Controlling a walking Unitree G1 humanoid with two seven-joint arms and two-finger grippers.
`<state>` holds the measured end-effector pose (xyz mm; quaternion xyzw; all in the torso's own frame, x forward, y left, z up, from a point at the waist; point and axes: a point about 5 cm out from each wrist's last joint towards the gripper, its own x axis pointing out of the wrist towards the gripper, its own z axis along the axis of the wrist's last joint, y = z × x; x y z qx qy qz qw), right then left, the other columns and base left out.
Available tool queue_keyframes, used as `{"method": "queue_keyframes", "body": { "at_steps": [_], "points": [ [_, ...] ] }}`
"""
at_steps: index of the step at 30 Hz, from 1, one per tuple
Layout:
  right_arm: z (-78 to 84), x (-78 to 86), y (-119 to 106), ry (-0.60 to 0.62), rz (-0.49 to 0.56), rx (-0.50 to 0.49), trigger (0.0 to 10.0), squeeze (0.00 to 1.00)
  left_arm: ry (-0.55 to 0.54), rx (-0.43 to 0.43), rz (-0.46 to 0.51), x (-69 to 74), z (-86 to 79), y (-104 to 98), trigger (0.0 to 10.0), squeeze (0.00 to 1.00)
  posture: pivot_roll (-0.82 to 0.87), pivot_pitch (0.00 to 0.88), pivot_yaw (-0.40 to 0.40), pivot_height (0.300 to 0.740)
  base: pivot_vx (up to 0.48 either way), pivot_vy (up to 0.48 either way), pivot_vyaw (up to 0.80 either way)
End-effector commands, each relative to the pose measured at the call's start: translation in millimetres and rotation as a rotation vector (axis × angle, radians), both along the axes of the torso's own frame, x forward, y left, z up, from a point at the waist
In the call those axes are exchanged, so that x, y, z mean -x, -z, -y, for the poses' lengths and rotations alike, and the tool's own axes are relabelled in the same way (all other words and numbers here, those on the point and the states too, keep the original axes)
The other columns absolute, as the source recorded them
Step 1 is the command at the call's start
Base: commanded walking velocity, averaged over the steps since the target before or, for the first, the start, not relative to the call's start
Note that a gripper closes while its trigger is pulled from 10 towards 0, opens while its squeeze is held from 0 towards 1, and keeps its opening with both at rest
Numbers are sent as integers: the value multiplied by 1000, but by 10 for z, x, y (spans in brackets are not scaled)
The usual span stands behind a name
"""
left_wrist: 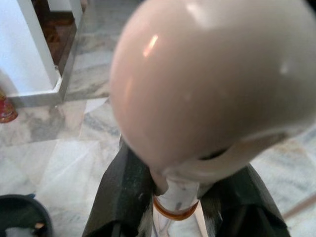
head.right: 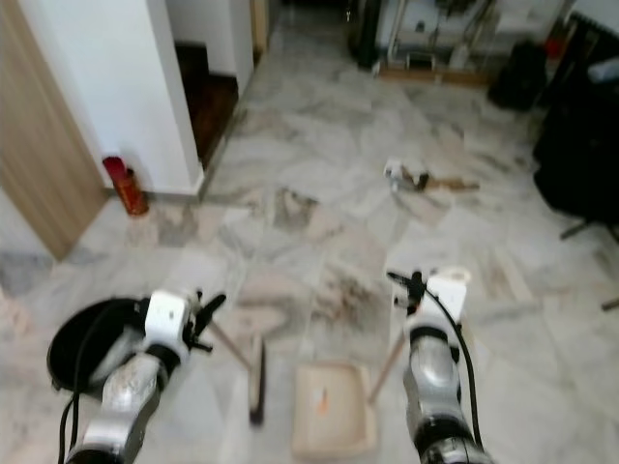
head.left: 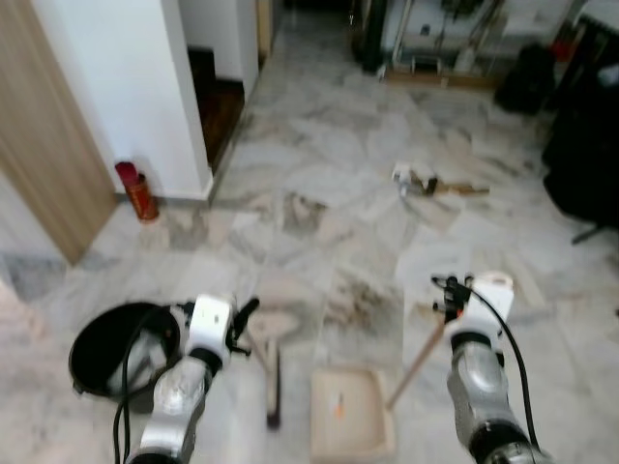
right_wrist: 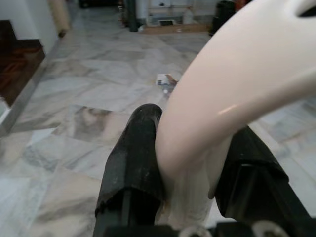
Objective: Sweep floor
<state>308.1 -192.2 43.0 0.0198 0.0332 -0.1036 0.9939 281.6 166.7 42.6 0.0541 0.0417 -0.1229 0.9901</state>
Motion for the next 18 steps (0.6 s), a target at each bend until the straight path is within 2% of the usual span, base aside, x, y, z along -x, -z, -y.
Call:
{"method": "queue_keyframes", "body": {
  "at_steps": [1,11,15,18],
  "points": [
    [45,-38,-91,13,51,-1,10000,0,10,-4,48,-69,38,-113,10000,0,10,20,-35,740,315,0,0],
    [31,-49,-87,13,42,-16,10000,0,17,2,48,-81,57,-122,10000,0,8,26,-35,740,315,0,0],
    [36,-55,-85,15,36,-17,10000,0,20,3,45,-85,59,-122,10000,0,9,32,-35,740,315,0,-788],
    [32,-56,-90,11,41,-9,10000,0,21,0,44,-88,57,-119,10000,0,11,32,-32,740,315,0,0]
  ]
}}
